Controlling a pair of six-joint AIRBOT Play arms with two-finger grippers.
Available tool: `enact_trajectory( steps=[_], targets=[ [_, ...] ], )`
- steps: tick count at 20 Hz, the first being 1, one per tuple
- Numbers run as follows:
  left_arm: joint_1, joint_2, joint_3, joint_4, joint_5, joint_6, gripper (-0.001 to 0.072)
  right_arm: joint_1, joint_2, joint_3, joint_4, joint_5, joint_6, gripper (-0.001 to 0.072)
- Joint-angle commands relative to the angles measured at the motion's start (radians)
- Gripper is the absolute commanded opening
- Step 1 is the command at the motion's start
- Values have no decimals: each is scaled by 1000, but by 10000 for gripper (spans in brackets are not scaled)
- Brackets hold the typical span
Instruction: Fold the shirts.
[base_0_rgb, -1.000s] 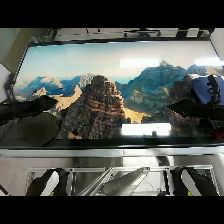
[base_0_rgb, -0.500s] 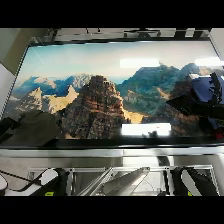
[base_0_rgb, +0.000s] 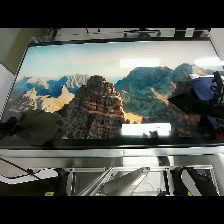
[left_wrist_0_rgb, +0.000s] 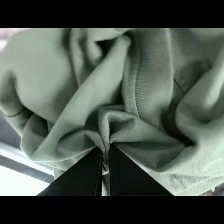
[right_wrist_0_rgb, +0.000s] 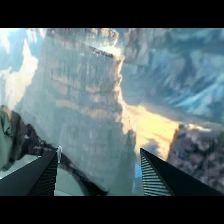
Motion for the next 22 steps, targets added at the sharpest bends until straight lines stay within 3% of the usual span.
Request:
enact_trajectory(
  steps=[1,3,7,9,16,22],
  targets=[
    [-75,-24,79,-38,-100,-1,17,-1,0,-1,1,-1,0,506],
    [-123,-10,135,-210,-154,2,18,-1,0,-1,1,-1,0,266],
    [-319,122,165,-769,-174,123,18,-1,0,-1,1,-1,-4,239],
    [-479,193,151,-896,-150,158,18,-1,0,-1,1,-1,-26,239],
    [-988,251,85,-916,-1,169,19,-1,0,-1,0,-2,-26,239],
    [-1056,95,85,-906,8,169,17,-1,-1,-1,0,-6,-91,246]
  ],
)
